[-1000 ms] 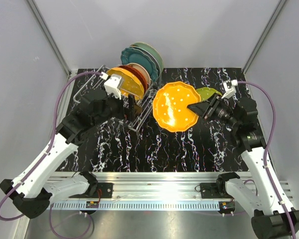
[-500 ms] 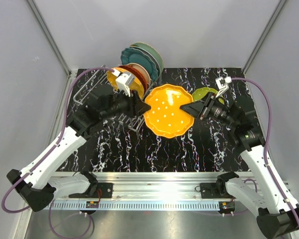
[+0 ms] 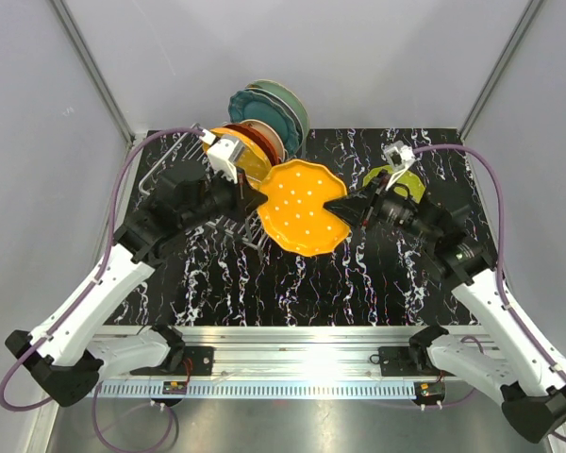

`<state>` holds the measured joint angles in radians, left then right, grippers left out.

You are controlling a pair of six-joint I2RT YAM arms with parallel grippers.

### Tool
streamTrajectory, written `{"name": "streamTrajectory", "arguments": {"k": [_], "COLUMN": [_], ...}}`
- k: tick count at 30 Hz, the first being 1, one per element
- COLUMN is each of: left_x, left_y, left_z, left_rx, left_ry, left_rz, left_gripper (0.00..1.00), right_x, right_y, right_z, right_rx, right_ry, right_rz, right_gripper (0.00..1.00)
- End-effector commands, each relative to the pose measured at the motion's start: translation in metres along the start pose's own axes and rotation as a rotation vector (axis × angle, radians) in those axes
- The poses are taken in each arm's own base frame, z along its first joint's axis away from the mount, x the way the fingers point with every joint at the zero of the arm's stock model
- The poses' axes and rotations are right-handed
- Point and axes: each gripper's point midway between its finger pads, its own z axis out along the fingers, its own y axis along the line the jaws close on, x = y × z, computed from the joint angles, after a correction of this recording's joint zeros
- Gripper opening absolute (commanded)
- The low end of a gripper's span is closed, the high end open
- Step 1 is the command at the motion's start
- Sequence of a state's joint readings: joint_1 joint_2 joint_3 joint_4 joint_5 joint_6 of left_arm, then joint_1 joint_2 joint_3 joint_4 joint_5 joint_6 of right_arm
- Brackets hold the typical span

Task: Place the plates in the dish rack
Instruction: Insert the plate into the dish rack

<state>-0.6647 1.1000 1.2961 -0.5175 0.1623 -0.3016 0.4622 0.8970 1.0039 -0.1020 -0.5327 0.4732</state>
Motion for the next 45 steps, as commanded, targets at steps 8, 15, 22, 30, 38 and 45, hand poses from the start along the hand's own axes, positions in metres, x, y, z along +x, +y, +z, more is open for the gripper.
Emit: {"name": "streamTrajectory", "arguments": {"k": [8, 15, 22, 30, 38, 45], "left_x": [-0.048, -0.078, -0.091, -0.094, -0.102, -0.098], "left_y": [0.047, 0.069, 0.084, 0.097, 0.107, 0.119], "left_z": [-0.016, -0.019, -0.006, 0.008, 0.012, 0.014], "left_rx": [-0.28, -0.392, -0.431, -0.45, -0.473, -0.49], "left_ry": [-0.189, -0.306, -0.311, -0.296, -0.293, -0.273], "left_rz": [0.185, 0.21, 0.229, 0.23, 0.235, 0.232], "left_gripper": [0.0, 0.0, 0.0, 0.0, 0.0, 0.0], "right_x": [-0.027, -0.023, -0.019, -0.005, 0.0, 0.001], "right_y": [0.08, 0.074, 0.058, 0.049, 0.042, 0.042], "right_z": [0.054, 0.077, 0.095, 0.108, 0.115, 0.122], "right_rx": [-0.176, -0.161, -0.099, -0.072, -0.058, -0.06], "right_ry": [-0.064, -0.044, -0.01, 0.026, 0.034, 0.027], "right_rz": [-0.487, -0.694, -0.839, -0.884, -0.892, -0.878], "right_gripper": [0.0, 0.0, 0.0, 0.0, 0.0, 0.0]}}
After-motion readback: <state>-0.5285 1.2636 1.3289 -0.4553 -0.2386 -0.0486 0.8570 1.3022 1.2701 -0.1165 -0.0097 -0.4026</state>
